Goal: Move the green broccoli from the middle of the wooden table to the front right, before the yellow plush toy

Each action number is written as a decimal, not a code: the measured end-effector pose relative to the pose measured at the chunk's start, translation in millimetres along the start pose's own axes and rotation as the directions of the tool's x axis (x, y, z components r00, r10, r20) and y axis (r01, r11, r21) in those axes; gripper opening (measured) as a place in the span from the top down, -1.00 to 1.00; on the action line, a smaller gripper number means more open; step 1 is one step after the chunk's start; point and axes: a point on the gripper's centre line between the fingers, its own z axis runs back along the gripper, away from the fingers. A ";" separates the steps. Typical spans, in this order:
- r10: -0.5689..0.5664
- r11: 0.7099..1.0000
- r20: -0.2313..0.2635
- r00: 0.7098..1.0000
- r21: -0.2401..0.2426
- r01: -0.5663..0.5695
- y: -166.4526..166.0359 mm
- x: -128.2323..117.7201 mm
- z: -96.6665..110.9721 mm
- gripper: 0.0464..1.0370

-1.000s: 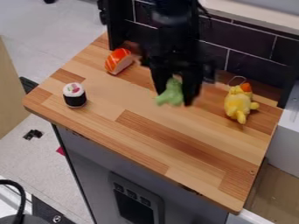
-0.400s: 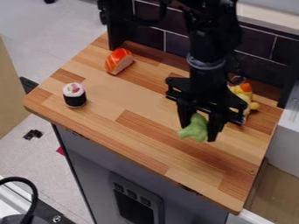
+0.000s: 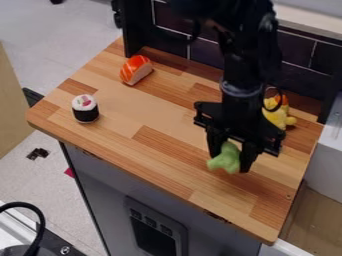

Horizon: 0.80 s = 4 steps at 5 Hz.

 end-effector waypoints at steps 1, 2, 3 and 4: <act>0.007 1.000 -0.003 1.000 0.018 -0.007 4.0 2.8 -13.3 0.05; 0.000 1.000 0.012 1.000 0.028 0.000 6.7 4.3 -17.7 0.05; -0.006 1.000 0.011 1.000 0.028 0.006 7.2 2.4 -19.5 -0.05; -0.004 0.999 0.001 1.000 0.036 0.004 8.4 0.8 -19.9 -0.65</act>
